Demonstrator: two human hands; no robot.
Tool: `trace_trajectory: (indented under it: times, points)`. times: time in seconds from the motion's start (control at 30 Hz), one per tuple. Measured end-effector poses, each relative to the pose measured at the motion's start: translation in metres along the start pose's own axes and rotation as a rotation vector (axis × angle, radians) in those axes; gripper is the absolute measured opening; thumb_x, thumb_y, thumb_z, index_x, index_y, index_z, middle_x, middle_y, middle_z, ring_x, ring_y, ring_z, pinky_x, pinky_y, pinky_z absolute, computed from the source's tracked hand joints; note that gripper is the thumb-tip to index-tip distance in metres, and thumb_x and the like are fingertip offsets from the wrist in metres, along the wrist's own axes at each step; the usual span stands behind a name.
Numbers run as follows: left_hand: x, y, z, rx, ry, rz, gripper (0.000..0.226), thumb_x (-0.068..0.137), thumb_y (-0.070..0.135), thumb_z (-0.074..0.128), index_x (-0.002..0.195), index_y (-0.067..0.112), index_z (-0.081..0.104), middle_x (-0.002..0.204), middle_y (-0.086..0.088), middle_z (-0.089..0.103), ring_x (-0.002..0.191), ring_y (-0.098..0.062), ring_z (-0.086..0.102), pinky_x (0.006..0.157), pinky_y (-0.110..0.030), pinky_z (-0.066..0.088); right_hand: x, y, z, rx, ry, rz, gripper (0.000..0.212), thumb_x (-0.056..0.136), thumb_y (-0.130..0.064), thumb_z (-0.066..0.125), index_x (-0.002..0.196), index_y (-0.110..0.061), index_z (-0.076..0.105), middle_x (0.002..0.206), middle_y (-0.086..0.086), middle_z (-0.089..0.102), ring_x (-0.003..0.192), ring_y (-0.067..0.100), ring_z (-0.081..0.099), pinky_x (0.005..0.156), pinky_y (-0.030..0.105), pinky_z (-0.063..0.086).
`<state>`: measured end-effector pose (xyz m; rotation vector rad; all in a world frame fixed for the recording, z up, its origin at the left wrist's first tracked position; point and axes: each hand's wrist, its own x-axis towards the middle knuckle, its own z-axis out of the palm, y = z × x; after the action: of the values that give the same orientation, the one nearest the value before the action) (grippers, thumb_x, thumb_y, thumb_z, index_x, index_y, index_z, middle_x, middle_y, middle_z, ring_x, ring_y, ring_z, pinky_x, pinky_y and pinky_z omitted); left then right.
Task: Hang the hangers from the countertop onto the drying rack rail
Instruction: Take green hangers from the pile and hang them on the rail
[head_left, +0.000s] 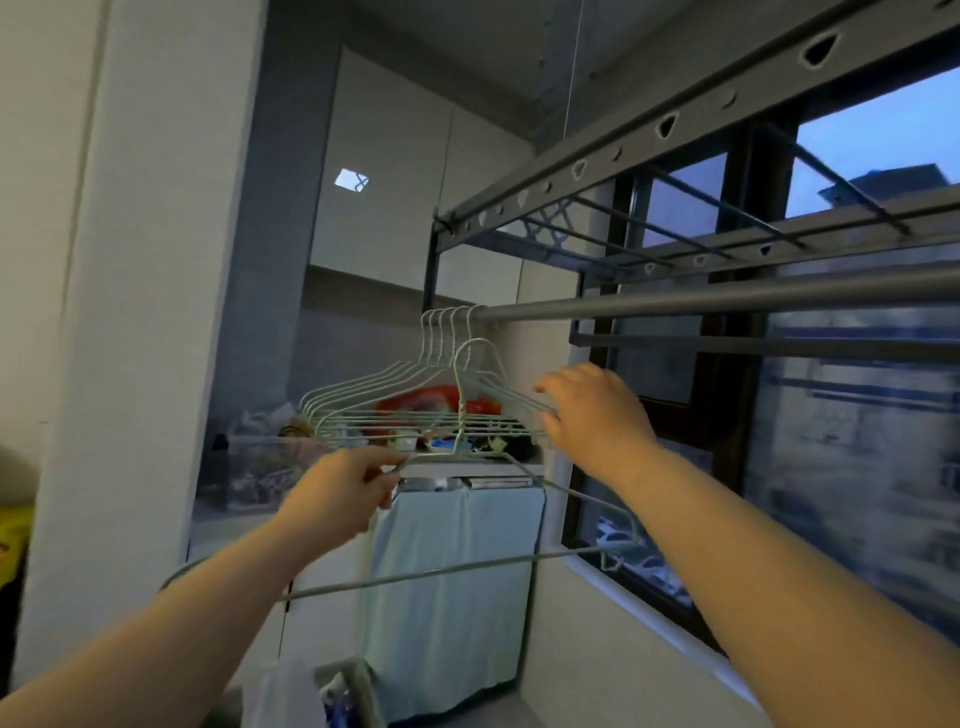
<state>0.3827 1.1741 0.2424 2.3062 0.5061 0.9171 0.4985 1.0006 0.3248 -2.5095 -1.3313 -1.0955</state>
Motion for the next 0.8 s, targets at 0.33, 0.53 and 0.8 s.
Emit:
trace_trajectory:
  times: [0.33, 0.53, 0.8]
  points:
    - [0.127, -0.005, -0.020, 0.068, 0.057, 0.143, 0.030, 0.093, 0.011, 0.046, 0.119, 0.012, 0.061, 0.086, -0.009, 0.061, 0.062, -0.018, 0.050, 0.058, -0.027, 0.038, 0.097, 0.008, -0.002, -0.620, 0.000, 0.144, 0.038, 0.097, -0.010, 0.031, 0.135, -0.006, 0.035, 0.140, 0.015, 0.037, 0.134, 0.032, 0.026, 0.114, 0.045, 0.014]
    - [0.161, 0.001, 0.005, -0.028, 0.019, 0.132, 0.030, 0.094, 0.010, 0.044, 0.120, 0.013, 0.059, 0.068, -0.002, 0.058, 0.055, -0.016, 0.047, 0.053, -0.024, 0.038, 0.103, 0.021, 0.003, -0.659, -0.005, 0.230, 0.041, 0.095, -0.010, 0.040, 0.135, -0.005, 0.031, 0.129, 0.015, 0.048, 0.117, 0.031, 0.046, 0.095, 0.038, 0.035]
    - [0.189, 0.011, 0.024, -0.204, 0.004, 0.096, 0.036, 0.095, 0.010, 0.041, 0.130, 0.011, 0.049, 0.065, -0.002, 0.053, 0.050, -0.016, 0.047, 0.045, -0.024, 0.038, 0.096, 0.037, 0.005, -0.670, 0.057, 0.144, 0.039, 0.096, -0.011, 0.036, 0.135, -0.007, 0.032, 0.129, 0.012, 0.047, 0.114, 0.028, 0.047, 0.090, 0.035, 0.035]
